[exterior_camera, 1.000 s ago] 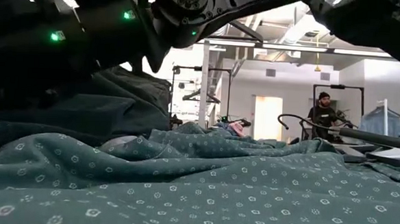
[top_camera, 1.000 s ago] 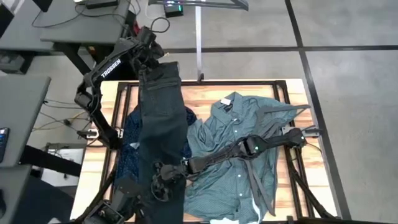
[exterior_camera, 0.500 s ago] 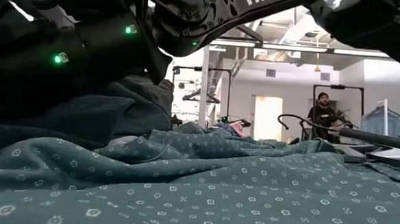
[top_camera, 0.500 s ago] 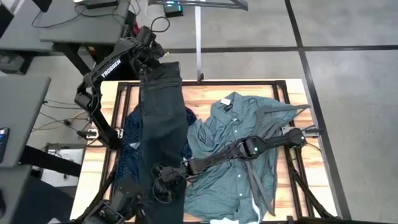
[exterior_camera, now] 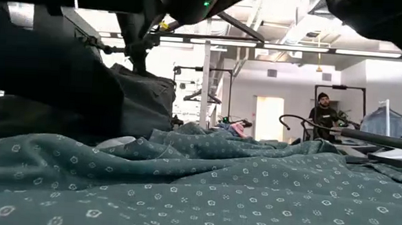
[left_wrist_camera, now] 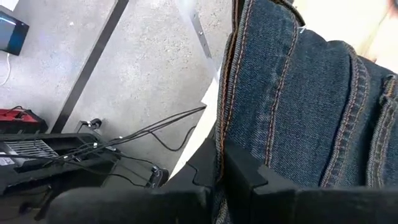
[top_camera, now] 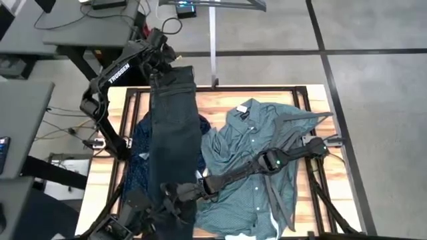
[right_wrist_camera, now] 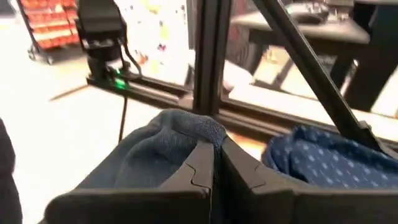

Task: Hang clothes
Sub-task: Hang the black pants on the rack

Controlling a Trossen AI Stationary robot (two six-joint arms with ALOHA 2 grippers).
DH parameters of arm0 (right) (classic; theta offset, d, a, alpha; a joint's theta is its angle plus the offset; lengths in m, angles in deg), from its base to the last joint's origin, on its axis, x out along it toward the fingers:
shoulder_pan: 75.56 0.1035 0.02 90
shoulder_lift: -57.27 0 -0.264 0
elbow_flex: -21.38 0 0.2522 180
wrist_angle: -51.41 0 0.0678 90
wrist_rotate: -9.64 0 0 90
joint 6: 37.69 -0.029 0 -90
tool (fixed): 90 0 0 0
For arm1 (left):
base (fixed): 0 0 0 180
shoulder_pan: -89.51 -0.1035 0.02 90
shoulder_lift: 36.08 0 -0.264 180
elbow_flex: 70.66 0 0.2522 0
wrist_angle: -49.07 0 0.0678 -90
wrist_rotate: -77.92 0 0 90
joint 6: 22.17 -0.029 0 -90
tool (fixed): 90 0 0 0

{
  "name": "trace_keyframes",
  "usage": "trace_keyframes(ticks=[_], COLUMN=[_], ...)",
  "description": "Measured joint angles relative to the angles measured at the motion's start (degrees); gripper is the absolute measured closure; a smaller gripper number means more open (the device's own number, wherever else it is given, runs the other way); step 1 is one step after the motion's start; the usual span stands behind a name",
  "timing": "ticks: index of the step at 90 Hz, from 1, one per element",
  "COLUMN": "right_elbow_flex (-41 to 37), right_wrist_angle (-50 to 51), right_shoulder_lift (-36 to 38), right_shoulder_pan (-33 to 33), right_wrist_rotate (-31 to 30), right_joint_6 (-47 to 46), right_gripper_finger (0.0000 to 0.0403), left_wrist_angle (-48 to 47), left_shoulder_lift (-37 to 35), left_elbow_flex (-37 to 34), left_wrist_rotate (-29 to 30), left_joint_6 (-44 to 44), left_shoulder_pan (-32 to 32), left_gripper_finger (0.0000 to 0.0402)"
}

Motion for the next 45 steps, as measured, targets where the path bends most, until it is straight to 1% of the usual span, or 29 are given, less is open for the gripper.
trace_keyframes(ticks=[10, 16, 31, 37, 45], right_elbow_flex=[-0.1, -0.1, 0.1, 0.1, 0.1], right_wrist_angle=[-7.7, -8.6, -1.6, 1.5, 3.9], right_shoulder_lift=[-2.8, -3.5, -3.5, -3.5, -3.5], right_shoulder_pan=[0.4, 0.5, 1.4, 1.6, 1.5], right_wrist_rotate=[0.0, 0.0, 0.5, 1.2, 4.3], right_joint_6=[-0.2, -2.5, -14.1, -19.1, -26.0], right_gripper_finger=[0.0400, 0.0400, 0.0392, 0.0381, 0.0357], left_wrist_angle=[0.8, 0.9, 1.0, 0.9, 0.8], left_shoulder_lift=[0.0, 0.0, 0.0, 0.0, 0.0], left_elbow_flex=[0.0, 0.0, 0.0, 0.0, 0.0], left_wrist_rotate=[-0.1, 0.0, -0.1, -0.1, -0.1], left_joint_6=[0.2, 0.3, 0.5, 0.5, 0.5], left_shoulder_pan=[0.0, 0.0, 0.0, 0.0, 0.0], left_gripper_finger=[0.0402, 0.0402, 0.0402, 0.0402, 0.0402])
